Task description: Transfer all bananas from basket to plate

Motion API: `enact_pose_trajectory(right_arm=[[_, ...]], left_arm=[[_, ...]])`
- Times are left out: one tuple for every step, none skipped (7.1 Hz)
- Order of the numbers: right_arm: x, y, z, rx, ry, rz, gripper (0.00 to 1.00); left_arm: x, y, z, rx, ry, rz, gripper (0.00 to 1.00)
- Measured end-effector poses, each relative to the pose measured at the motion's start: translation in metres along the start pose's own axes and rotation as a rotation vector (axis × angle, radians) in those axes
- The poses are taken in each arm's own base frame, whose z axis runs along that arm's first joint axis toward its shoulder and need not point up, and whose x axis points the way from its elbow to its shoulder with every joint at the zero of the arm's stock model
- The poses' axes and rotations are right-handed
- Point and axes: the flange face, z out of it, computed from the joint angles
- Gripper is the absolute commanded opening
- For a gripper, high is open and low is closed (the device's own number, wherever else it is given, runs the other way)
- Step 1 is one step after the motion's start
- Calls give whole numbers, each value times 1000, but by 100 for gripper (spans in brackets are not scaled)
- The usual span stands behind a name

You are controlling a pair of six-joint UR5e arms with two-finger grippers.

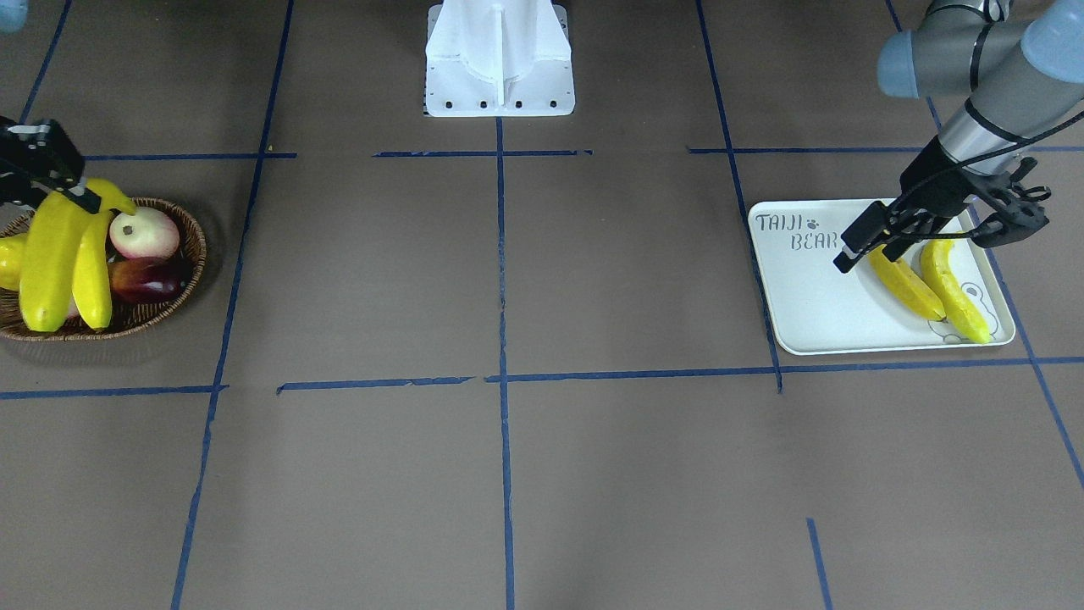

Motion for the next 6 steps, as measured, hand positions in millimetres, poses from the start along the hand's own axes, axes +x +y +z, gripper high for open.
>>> enact_pose_trajectory(right_arm=[[-58, -8, 12, 15, -58, 2, 2], [-110, 0, 36, 52, -110, 12, 2], [-158, 23, 75, 96, -169, 8, 2], [-203, 53, 115, 144, -238, -17, 2], [-239, 76, 142, 176, -297, -41, 2], [-268, 86, 158, 185, -334, -56, 2]], left_arm=[[39, 8, -5, -5, 90, -75, 100], [76, 21, -7, -30, 172, -144, 100], [104, 35, -7, -63, 226, -194, 100], [125, 47, -7, -97, 269, -236, 100], [143, 60, -7, -133, 318, -271, 100], [162, 75, -4, -175, 360, -283, 99]])
